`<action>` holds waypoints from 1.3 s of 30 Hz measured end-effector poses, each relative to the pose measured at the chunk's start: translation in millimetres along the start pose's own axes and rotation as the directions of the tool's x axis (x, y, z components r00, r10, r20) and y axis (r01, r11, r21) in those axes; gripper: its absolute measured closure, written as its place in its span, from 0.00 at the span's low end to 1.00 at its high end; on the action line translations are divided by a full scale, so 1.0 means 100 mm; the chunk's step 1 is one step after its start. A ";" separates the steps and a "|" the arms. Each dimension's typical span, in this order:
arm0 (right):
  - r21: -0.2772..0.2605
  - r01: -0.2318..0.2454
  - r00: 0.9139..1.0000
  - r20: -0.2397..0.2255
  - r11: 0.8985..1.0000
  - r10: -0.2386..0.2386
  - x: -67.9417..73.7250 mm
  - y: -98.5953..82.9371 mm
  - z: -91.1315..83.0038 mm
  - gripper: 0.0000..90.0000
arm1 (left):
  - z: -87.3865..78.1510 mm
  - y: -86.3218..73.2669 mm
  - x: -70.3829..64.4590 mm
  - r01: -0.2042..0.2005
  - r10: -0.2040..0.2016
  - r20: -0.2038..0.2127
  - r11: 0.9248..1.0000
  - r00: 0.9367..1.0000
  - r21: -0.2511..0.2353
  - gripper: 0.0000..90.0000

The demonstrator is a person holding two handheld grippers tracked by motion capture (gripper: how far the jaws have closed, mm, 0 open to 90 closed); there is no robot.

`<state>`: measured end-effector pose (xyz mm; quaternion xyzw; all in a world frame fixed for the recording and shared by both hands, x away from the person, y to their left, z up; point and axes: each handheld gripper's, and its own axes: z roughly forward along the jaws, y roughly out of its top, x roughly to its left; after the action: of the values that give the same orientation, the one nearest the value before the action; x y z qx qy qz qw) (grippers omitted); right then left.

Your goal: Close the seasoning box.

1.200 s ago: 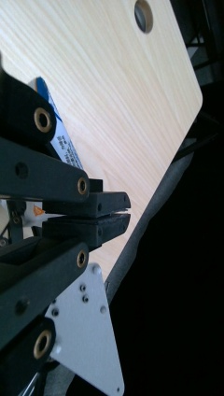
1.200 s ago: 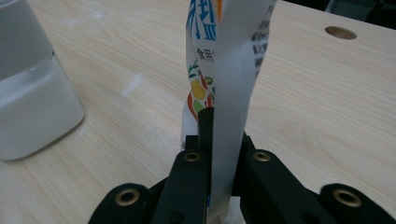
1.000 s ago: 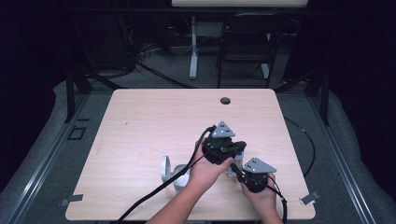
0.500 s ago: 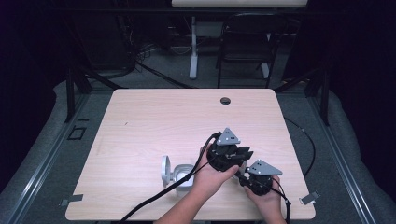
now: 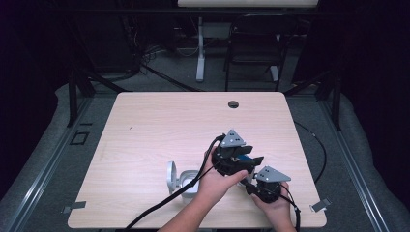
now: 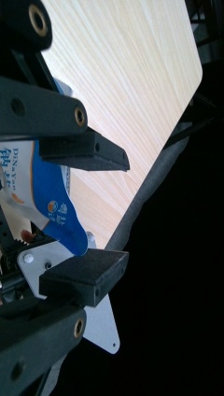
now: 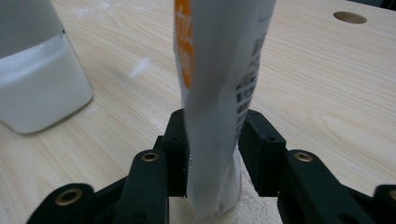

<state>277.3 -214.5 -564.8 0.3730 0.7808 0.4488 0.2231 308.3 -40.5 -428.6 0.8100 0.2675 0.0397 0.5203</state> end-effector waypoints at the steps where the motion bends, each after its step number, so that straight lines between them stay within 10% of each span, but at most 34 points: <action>1: -0.001 -0.001 1.000 0.000 1.000 0.001 0.00 0.00 0.00 0.70 | -0.01 0.00 0.00 0.001 -0.001 -0.002 1.000 1.000 0.002 0.54; 23: -0.005 -0.021 1.000 0.012 1.000 0.021 0.01 0.03 -0.07 0.52 | -0.34 0.05 0.16 0.021 -0.023 -0.081 1.000 0.996 -0.021 0.52; 39: 0.004 -0.053 0.998 0.019 0.999 0.052 -0.04 0.07 -0.17 0.44 | -1.35 -0.08 0.51 0.049 -0.070 -0.194 0.993 0.979 -0.111 0.53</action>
<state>271.5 -224.4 -550.0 0.3982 0.7697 0.4490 0.2177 302.3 97.3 -385.0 0.7650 0.3395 0.1183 0.5344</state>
